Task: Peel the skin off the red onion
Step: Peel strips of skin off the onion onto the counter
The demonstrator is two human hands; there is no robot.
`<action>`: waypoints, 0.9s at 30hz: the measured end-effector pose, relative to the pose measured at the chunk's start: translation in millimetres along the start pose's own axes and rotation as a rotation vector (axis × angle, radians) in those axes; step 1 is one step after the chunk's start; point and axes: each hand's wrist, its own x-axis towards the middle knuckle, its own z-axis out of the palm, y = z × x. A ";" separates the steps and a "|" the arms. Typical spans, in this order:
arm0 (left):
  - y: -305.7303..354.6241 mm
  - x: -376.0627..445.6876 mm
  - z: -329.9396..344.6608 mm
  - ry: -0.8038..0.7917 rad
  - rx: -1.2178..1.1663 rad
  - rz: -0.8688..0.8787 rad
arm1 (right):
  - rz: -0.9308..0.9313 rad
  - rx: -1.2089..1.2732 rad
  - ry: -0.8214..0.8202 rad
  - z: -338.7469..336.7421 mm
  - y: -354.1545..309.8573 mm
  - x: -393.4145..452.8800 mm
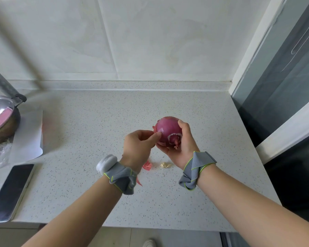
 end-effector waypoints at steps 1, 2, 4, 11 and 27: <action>0.5 -0.8 1.6 0.021 -0.017 -0.007 | -0.008 0.019 0.004 0.4 2.2 0.5; 1.2 -0.3 2.4 0.038 -0.043 -0.021 | -0.016 0.045 0.011 1.7 4.2 0.6; 3.2 1.3 3.0 0.044 -0.098 -0.072 | -0.027 0.085 0.023 3.3 7.0 0.7; 7.6 6.6 2.2 -0.109 -0.095 -0.107 | -0.044 0.057 0.008 0.2 2.3 -2.9; 2.3 8.4 8.9 0.064 0.387 0.297 | 0.016 0.141 -0.023 0.8 -2.0 -11.9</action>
